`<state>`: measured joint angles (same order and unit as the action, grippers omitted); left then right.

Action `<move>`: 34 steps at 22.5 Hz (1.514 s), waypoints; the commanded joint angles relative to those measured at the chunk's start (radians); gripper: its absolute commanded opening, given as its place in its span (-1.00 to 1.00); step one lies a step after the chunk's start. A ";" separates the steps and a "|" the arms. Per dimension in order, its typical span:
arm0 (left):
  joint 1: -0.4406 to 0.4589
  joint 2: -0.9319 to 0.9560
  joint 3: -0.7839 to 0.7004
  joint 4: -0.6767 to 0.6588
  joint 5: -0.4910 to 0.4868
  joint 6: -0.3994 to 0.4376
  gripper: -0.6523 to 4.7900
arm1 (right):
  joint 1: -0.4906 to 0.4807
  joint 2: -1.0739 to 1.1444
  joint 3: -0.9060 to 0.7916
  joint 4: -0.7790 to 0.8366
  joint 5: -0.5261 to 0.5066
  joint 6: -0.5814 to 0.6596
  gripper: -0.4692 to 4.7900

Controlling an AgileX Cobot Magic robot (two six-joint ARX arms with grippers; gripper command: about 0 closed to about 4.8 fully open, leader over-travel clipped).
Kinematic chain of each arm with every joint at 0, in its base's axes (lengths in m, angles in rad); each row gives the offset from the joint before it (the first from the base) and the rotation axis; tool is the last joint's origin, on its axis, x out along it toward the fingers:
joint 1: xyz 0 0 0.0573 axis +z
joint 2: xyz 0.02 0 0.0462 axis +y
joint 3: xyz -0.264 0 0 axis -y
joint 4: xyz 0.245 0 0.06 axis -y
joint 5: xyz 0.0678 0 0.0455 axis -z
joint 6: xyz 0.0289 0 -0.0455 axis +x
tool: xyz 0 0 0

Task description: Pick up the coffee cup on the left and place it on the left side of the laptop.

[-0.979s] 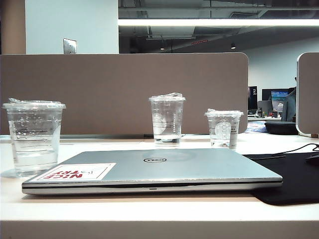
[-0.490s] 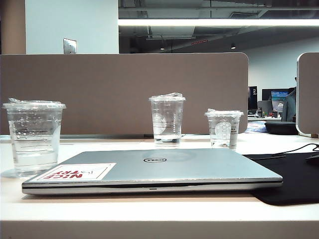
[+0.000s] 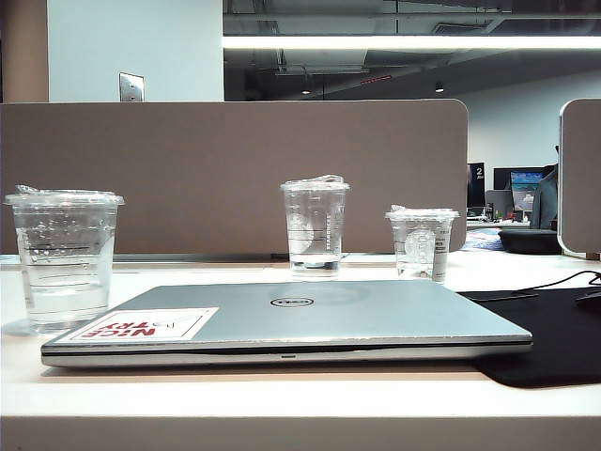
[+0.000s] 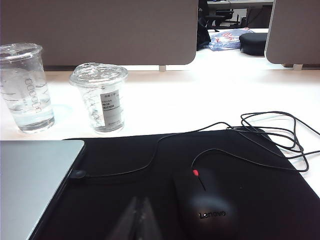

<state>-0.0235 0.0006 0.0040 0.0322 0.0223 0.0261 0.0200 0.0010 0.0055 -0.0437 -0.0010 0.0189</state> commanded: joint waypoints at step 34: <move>0.000 0.001 0.003 0.006 0.000 -0.026 -0.78 | -0.001 -0.002 -0.004 0.017 0.002 0.003 -0.84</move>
<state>-0.0235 0.0006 0.0040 0.0326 0.0223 0.0032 0.0200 0.0013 0.0055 -0.0437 -0.0010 0.0189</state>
